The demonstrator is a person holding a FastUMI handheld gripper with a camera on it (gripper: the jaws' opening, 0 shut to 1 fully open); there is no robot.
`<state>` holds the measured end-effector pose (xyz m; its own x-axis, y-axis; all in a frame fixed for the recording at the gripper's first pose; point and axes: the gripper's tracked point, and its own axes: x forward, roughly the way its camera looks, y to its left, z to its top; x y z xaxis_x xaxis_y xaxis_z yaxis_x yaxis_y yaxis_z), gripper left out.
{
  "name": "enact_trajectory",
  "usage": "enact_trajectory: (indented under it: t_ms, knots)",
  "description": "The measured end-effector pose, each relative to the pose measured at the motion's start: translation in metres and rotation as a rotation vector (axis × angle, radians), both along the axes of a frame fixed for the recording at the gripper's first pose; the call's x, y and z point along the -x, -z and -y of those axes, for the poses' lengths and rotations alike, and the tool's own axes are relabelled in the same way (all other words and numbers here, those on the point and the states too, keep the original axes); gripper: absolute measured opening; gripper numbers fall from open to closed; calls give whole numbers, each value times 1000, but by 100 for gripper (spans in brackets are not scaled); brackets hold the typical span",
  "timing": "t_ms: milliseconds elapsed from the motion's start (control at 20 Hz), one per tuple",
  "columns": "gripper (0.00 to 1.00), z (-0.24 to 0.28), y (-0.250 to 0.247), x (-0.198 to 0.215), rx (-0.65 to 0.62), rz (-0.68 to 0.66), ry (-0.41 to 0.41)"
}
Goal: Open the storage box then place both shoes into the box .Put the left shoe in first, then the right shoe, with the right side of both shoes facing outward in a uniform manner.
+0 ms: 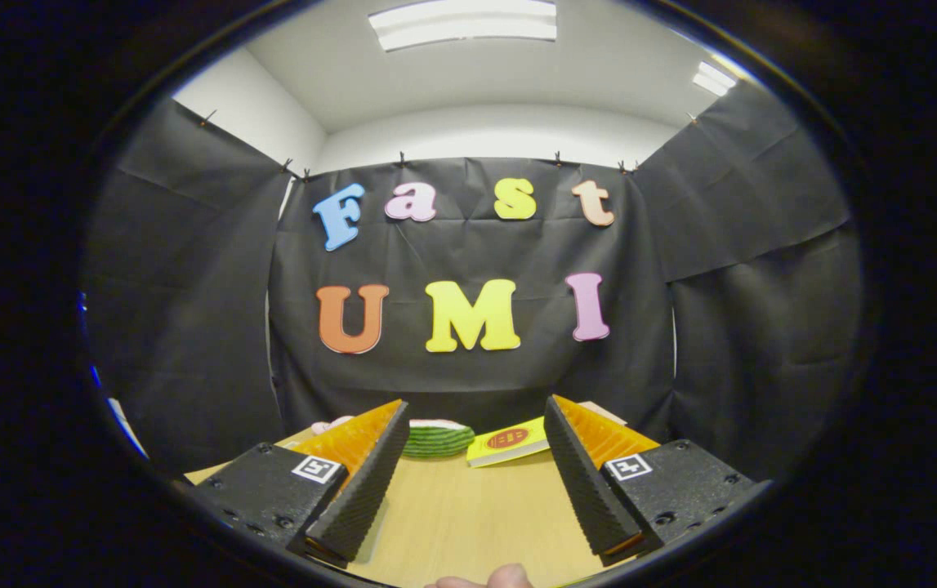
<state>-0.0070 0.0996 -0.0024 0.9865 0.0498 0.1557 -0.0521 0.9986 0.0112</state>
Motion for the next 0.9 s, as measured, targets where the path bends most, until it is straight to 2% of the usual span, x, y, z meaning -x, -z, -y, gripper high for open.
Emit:
enact_trajectory:
  t_ms: [900]
  knots:
    - [100,9,12,-6,-21,-52,9]
